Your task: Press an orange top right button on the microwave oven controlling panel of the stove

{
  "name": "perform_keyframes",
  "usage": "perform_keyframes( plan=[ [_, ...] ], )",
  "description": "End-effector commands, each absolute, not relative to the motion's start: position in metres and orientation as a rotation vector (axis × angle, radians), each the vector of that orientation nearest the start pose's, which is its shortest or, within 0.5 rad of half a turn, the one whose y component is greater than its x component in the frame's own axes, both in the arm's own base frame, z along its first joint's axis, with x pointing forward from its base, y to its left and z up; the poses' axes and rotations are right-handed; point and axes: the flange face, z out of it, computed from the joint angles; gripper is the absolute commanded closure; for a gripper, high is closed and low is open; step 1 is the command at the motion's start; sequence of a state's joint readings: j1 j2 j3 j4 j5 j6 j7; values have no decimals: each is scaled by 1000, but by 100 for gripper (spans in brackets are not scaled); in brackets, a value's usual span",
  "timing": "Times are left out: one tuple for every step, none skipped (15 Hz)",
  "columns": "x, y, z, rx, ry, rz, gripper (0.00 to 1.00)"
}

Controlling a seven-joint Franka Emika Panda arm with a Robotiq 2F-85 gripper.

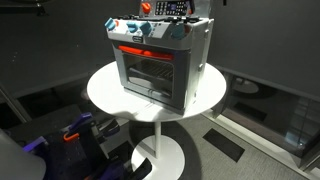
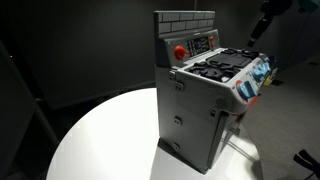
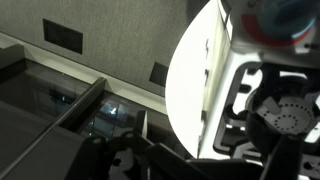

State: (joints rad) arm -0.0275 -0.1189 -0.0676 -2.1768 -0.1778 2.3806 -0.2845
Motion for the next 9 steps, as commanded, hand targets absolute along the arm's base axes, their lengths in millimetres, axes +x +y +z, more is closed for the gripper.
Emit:
perform_keyframes(
  plan=[
    [569, -32, 483, -3220, -507, -592, 0],
    [576, -24, 484, -3208, -522, -617, 0],
    [582, -17, 485, -3198, -535, -635, 0],
    [588, -10, 485, -3187, -549, -654, 0],
    [593, -4, 485, -3180, -565, -670, 0],
    [599, 3, 485, -3175, -580, -683, 0],
    [604, 8, 485, -3169, -594, -696, 0],
    [609, 12, 485, -3166, -605, -706, 0],
    [613, 15, 484, -3162, -615, -716, 0]
  ],
)
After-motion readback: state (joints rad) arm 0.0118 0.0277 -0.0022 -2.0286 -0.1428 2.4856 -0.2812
